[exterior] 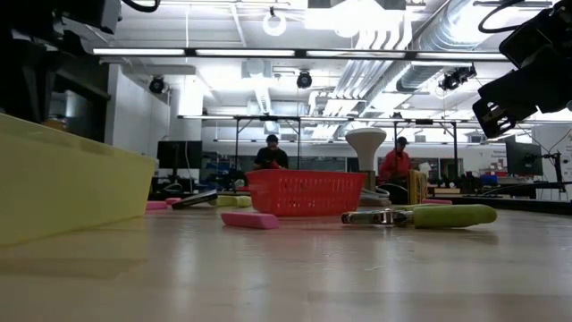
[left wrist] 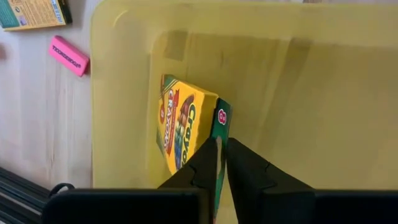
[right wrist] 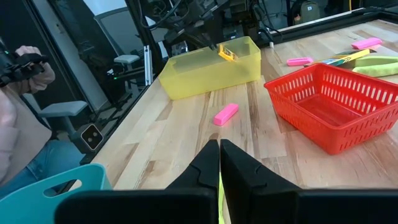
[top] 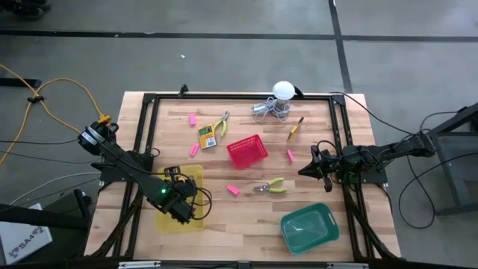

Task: Pick & Place School Supplies
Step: Put the yellow box of crayons into the yellow bin

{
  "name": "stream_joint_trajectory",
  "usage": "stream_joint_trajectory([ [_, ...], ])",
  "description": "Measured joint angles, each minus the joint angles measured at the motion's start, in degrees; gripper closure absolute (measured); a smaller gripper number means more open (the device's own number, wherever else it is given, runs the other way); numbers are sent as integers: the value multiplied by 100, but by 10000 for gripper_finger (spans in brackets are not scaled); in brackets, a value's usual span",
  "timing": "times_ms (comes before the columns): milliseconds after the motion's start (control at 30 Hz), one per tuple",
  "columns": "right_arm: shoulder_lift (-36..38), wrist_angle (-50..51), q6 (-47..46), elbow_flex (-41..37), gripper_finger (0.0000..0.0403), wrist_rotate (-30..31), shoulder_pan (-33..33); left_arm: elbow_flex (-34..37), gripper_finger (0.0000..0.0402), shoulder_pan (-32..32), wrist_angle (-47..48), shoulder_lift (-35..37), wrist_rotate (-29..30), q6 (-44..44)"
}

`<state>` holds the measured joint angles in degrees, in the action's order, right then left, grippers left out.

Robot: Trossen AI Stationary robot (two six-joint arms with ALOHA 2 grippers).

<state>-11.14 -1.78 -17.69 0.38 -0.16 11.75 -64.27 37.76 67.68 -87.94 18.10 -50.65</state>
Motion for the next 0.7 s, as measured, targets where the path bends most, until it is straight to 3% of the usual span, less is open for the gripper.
stream_joint_trajectory([
  [300,0,0,0,-2,400,0,0,0,322,-1,-12,-1,-170,-22],
  [700,0,2,0,0,400,0,0,0,318,-2,-232,0,-303,-28],
])
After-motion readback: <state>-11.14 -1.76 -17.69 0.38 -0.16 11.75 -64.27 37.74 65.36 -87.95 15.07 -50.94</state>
